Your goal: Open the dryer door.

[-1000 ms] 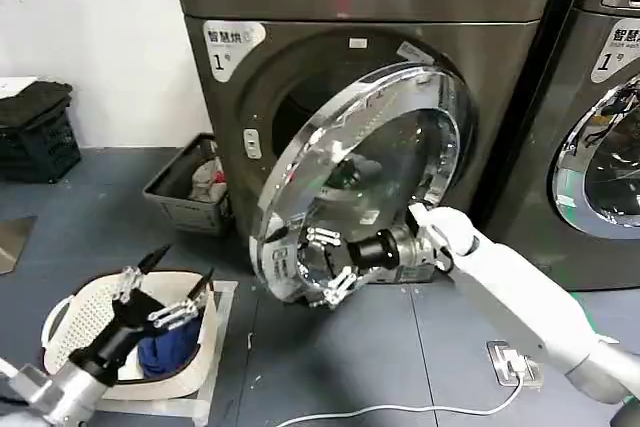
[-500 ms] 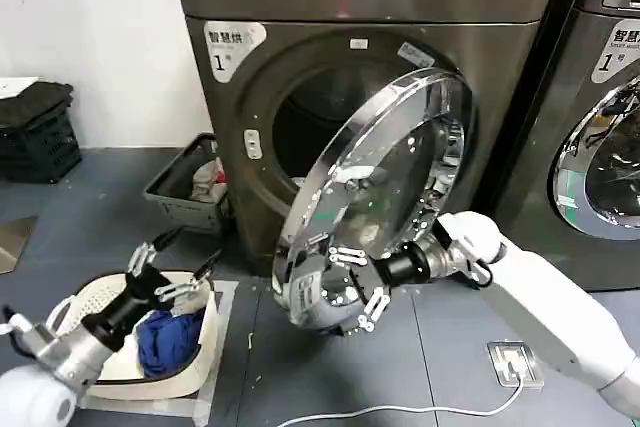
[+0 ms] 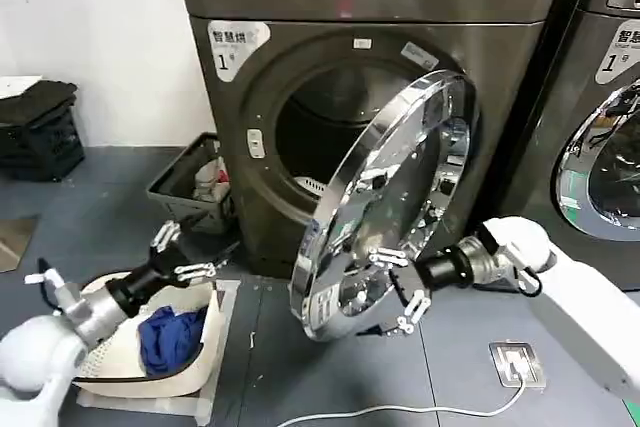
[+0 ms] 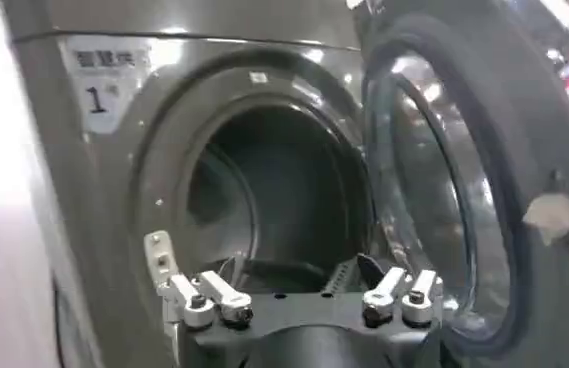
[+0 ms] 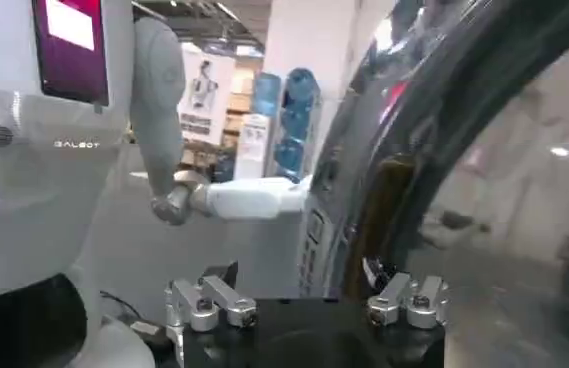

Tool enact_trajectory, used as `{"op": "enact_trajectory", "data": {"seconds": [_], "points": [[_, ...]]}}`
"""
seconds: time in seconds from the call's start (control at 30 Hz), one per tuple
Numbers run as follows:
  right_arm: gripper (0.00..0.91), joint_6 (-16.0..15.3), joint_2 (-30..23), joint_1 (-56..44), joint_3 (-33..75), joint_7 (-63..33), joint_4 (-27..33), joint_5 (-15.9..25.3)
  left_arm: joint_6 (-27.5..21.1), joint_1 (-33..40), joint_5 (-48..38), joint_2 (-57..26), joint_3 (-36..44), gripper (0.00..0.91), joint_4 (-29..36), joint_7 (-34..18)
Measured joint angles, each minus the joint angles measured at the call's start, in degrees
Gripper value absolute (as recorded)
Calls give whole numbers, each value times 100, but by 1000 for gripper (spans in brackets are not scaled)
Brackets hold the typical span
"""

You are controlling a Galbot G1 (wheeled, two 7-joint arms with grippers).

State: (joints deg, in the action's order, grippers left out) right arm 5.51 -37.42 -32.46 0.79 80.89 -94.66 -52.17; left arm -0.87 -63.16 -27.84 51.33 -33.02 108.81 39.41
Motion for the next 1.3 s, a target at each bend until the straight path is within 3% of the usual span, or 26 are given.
{"op": "enact_trajectory", "data": {"seconds": [0.33, 0.47, 0.6, 0.8, 1.3], "points": [[907, 140, 509, -1601, 1635, -110, -368, -138, 133, 981, 271, 85, 1186, 907, -505, 186], [907, 354, 512, -2520, 2555, -299, -545, -101, 169, 1324, 296, 180, 1631, 907, -636, 168], [907, 377, 387, -3410, 3540, -483, -683, -120, 200, 1625, 291, 279, 2005, 907, -738, 141], [907, 532, 43, -4795, 5106, -896, -1017, -140, 257, 1997, 298, 442, 2469, 907, -846, 131], [907, 1408, -1341, -6983, 7553, -2919, -1655, 531, 425, 2712, 243, 886, 3505, 907, -1185, -28]]}}
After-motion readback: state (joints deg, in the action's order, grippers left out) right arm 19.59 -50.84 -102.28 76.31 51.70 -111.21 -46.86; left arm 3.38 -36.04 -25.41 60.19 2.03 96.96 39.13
